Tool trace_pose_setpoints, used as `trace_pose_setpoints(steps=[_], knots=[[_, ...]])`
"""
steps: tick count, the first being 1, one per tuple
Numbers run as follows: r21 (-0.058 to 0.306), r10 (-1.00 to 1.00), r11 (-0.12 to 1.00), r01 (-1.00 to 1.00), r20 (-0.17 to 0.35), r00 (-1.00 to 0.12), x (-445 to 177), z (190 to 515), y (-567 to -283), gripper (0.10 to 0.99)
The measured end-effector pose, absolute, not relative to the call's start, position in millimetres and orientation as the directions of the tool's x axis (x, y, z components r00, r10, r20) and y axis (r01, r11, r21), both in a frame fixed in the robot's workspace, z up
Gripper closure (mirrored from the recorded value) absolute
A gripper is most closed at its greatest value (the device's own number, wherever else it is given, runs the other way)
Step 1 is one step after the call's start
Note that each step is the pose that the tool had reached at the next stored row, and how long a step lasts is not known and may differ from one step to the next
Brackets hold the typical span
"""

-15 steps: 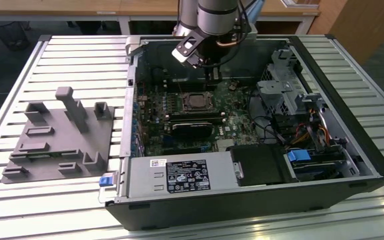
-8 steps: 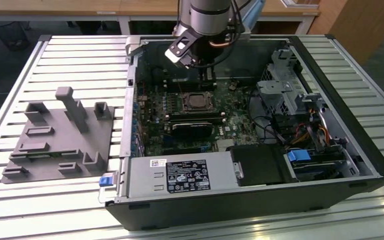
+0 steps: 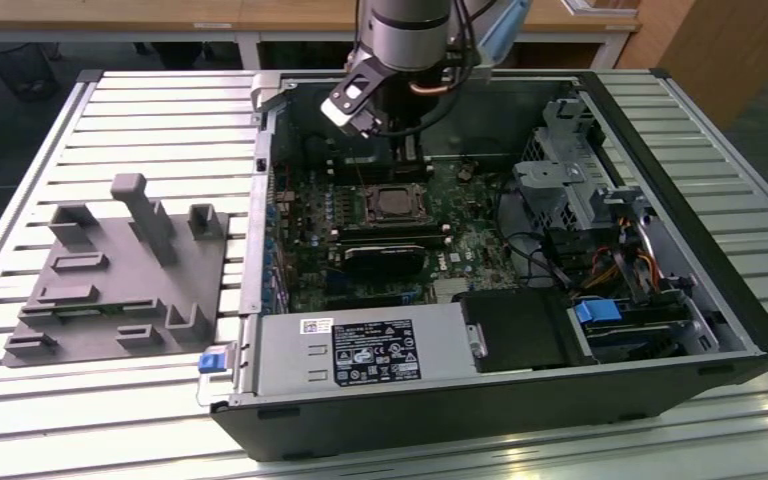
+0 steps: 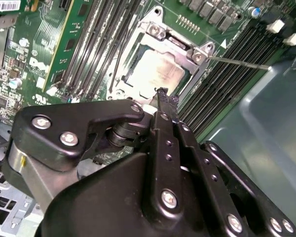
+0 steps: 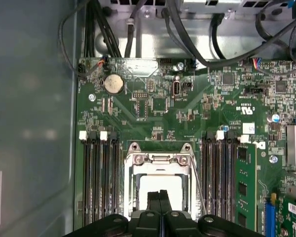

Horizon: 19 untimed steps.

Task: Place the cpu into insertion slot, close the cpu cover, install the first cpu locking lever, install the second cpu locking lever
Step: 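Close the cpu cover, then install the first cpu locking lever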

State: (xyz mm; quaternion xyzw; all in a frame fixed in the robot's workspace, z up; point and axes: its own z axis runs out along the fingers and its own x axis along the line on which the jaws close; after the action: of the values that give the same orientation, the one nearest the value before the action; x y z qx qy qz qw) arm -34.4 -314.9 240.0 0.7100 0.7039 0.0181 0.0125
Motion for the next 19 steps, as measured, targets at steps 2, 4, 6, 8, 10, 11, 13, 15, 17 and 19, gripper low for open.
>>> trace_pose_setpoints(steps=[2, 4, 6, 8, 10, 11, 13, 15, 17, 19], knots=[[0.043, 1.0, -0.009, 0.999, 0.008, 0.008, -36.5, 239.7, -314.9, 0.98], [0.043, 1.0, -0.009, 0.999, 0.008, 0.008, -38.6, 239.6, -314.9, 0.98], [0.043, 1.0, -0.009, 0.999, 0.008, 0.008, -41.0, 239.4, -314.9, 0.98], [0.043, 1.0, -0.009, 0.999, 0.008, 0.008, -43.2, 239.1, -314.9, 0.98], [0.043, 1.0, -0.009, 0.999, 0.008, 0.008, -45.1, 239.1, -314.9, 0.98], [0.043, 1.0, -0.009, 0.999, 0.008, 0.008, -45.5, 239.1, -314.9, 0.98], [0.043, 1.0, -0.009, 0.999, 0.008, 0.008, -45.9, 239.1, -314.9, 0.98], [0.043, 1.0, -0.009, 0.999, 0.008, 0.008, -45.9, 239.1, -314.9, 0.98], [0.043, 1.0, -0.009, 0.999, 0.008, 0.008, -46.0, 239.1, -314.9, 0.98], [0.043, 1.0, -0.009, 0.999, 0.008, 0.008, -46.0, 239.6, -314.9, 0.98]])
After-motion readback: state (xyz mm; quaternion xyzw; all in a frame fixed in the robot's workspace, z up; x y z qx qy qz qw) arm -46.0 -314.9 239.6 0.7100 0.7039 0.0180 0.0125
